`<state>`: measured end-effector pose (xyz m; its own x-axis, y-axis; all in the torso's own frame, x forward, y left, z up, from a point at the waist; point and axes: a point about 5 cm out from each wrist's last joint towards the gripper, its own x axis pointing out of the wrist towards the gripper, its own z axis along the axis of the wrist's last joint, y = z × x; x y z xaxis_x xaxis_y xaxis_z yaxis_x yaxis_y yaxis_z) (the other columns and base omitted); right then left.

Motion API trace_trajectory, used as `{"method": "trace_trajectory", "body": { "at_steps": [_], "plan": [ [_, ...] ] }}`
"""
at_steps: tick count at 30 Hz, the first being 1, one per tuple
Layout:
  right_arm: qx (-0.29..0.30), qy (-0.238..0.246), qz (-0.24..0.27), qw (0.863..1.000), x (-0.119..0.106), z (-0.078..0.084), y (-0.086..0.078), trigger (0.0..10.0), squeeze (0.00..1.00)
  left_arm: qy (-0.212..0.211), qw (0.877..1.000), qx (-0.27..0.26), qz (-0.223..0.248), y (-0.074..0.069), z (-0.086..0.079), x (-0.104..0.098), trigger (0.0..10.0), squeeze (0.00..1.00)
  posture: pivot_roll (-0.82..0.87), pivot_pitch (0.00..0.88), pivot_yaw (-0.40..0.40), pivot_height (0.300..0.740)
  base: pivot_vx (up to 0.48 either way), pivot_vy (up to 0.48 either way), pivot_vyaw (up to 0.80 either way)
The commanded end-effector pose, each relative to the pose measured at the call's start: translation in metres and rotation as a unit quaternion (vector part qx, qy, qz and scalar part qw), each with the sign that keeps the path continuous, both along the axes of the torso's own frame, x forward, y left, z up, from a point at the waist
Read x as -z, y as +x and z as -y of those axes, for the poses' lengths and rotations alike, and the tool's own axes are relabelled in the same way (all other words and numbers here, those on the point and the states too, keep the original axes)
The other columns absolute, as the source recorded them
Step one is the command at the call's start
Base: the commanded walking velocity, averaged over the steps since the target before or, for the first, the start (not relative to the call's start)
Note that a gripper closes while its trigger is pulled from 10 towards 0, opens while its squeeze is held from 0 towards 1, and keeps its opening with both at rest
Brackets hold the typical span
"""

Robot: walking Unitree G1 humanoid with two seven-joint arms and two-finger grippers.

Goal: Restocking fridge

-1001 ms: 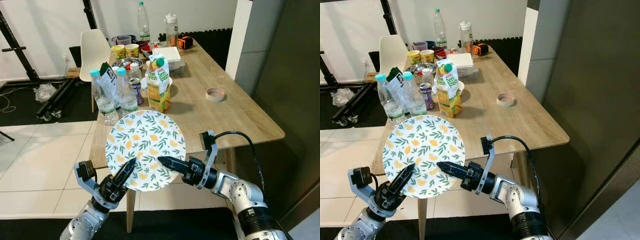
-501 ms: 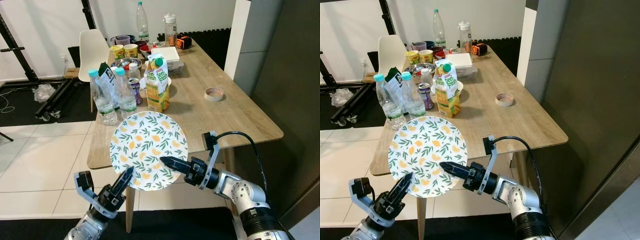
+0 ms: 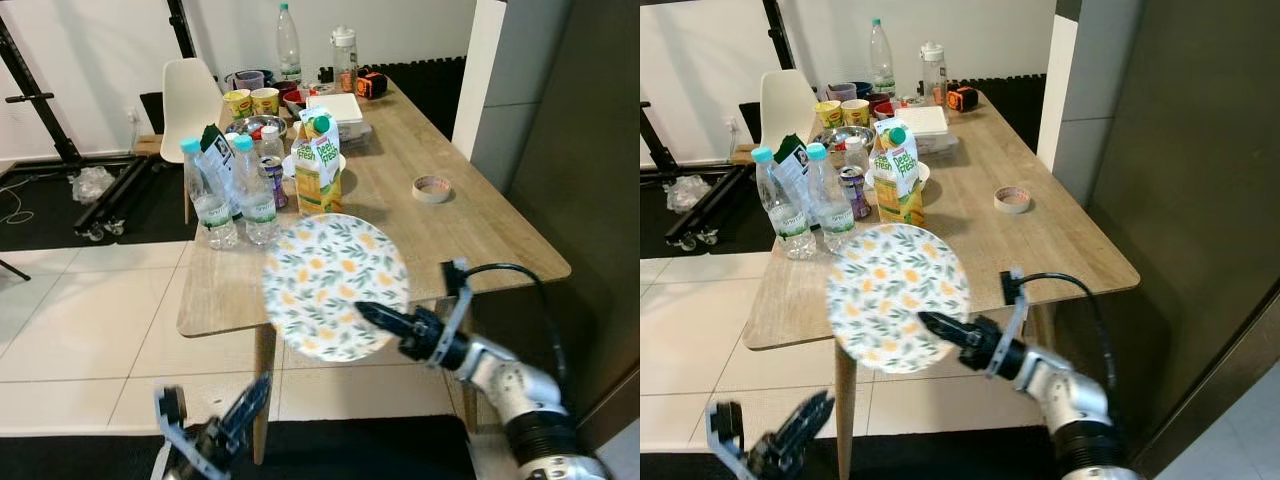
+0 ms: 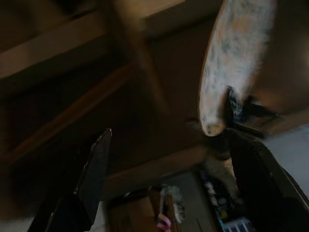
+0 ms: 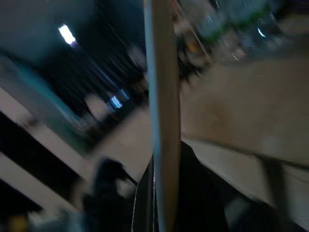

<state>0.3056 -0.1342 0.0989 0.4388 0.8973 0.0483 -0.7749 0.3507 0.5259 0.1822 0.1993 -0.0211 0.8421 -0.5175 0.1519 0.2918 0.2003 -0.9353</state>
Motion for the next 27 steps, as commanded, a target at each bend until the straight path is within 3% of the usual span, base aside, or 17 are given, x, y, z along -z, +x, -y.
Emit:
{"method": "trace_trajectory", "body": {
  "at_steps": [1, 3, 4, 5, 6, 9, 10, 14, 15, 16, 17, 18, 21, 23, 24, 26, 27],
  "plan": [
    [-0.027, -0.072, 0.007, 0.997, 0.015, 0.000, -0.008, 0.0, 0.00, 0.033, 0.998, -0.030, -0.038, -0.006, -0.013, 0.008, 10.0, 1.00, -0.04, 0.000, 0.023, 0.740, 0.000, 0.000, 0.00],
    [-0.042, -0.126, 0.012, 0.991, 0.023, 0.004, -0.012, 0.0, 0.00, 0.040, 0.997, -0.043, -0.056, -0.009, -0.015, 0.013, 10.0, 1.00, -0.04, 0.000, 0.023, 0.740, 0.000, 0.000, 0.00],
    [-0.042, -0.126, 0.012, 0.991, 0.023, 0.004, -0.012, 0.0, 0.00, 0.040, 0.997, -0.043, -0.056, -0.009, -0.015, 0.013, 10.0, 1.00, -0.04, 0.000, 0.023, 0.740, 0.000, 0.000, 0.00],
    [-0.085, -0.233, 0.016, 0.969, 0.042, 0.013, -0.024, 0.0, 0.00, 0.065, 0.991, -0.064, -0.101, -0.017, -0.016, 0.024, 10.0, 1.00, -0.05, 0.000, 0.020, 0.740, 0.000, 0.000, 0.00],
    [-0.085, -0.233, 0.016, 0.969, 0.042, 0.013, -0.024, 0.0, 0.00, 0.065, 0.991, -0.064, -0.101, -0.017, -0.016, 0.024, 10.0, 1.00, -0.05, 0.000, 0.020, 0.740, 0.000, 0.000, 0.00],
    [-0.124, -0.329, 0.021, 0.936, 0.063, 0.019, -0.035, 0.0, 0.00, 0.099, 0.981, -0.086, -0.146, -0.024, -0.018, 0.034, 10.0, 1.00, -0.05, 0.000, 0.020, 0.740, 0.000, 0.000, 0.00],
    [-0.124, -0.329, 0.021, 0.936, 0.063, 0.019, -0.035, 0.0, 0.00, 0.099, 0.981, -0.086, -0.146, -0.024, -0.018, 0.034, 10.0, 1.00, -0.05, 0.000, 0.020, 0.740, 0.000, 0.000, 0.00],
    [-0.122, -0.537, 0.005, 0.835, 0.110, 0.048, -0.052, 0.0, 0.00, 0.176, 0.939, -0.181, -0.235, -0.028, -0.037, 0.046, 10.0, 1.00, -0.05, 0.000, 0.016, 0.740, 0.000, 0.000, 0.00],
    [-0.094, -0.571, -0.006, 0.816, 0.117, 0.056, -0.054, 0.2, 0.00, 0.191, 0.929, -0.196, -0.250, -0.030, -0.041, 0.047, 10.0, 0.62, -0.05, 0.000, 0.016, 0.740, 0.000, 0.000, 0.00],
    [-0.094, -0.571, -0.006, 0.816, 0.117, 0.056, -0.054, 0.2, 0.00, 0.191, 0.929, -0.196, -0.250, -0.030, -0.041, 0.047, 10.0, 0.62, -0.05, 0.000, 0.016, 0.740, 0.000, 0.000, 0.00],
    [-0.067, -0.594, -0.020, 0.802, 0.124, 0.064, -0.057, 4.9, 0.00, 0.207, 0.919, -0.206, -0.263, -0.032, -0.045, 0.049, 10.0, 0.22, -0.05, 0.000, 0.016, 0.740, 0.000, 0.000, 0.00],
    [-0.041, -0.614, -0.037, 0.787, 0.132, 0.072, -0.063, 10.0, 0.00, 0.219, 0.911, -0.212, -0.278, -0.034, -0.047, 0.051, 10.0, 0.00, -0.05, 0.000, 0.015, 0.740, 0.000, 0.000, 0.00],
    [-0.007, -0.628, -0.060, 0.776, 0.139, 0.081, -0.072, 10.0, 0.00, 0.246, 0.899, -0.211, -0.294, -0.039, -0.050, 0.053, 10.0, 0.00, -0.05, 0.000, 0.013, 0.740, 0.000, 0.000, 0.00],
    [0.100, -0.627, -0.127, 0.762, 0.153, 0.100, -0.091, 10.0, 0.00, 0.289, 0.873, -0.217, -0.327, -0.049, -0.055, 0.058, 10.0, 0.00, -0.06, 0.000, 0.006, 0.740, 0.000, 0.000, 0.00],
    [0.100, -0.627, -0.127, 0.762, 0.153, 0.100, -0.091, 10.0, 0.00, 0.289, 0.873, -0.217, -0.327, -0.049, -0.055, 0.058, 10.0, 0.00, -0.06, 0.000, 0.006, 0.740, 0.000, 0.000, 0.00],
    [0.197, -0.607, -0.215, 0.739, 0.168, 0.119, -0.123, 10.0, 0.00, 0.317, 0.850, -0.227, -0.354, -0.058, -0.057, 0.063, 10.0, 0.00, -0.06, 0.000, 0.004, 0.740, 0.000, 0.000, 0.00],
    [0.213, -0.595, -0.238, 0.738, 0.171, 0.120, -0.131, 10.0, 0.00, 0.324, 0.848, -0.220, -0.358, -0.060, -0.055, 0.064, 10.0, 0.00, -0.06, 0.000, 0.004, 0.740, 0.000, 0.000, 0.00]
  ]
}}
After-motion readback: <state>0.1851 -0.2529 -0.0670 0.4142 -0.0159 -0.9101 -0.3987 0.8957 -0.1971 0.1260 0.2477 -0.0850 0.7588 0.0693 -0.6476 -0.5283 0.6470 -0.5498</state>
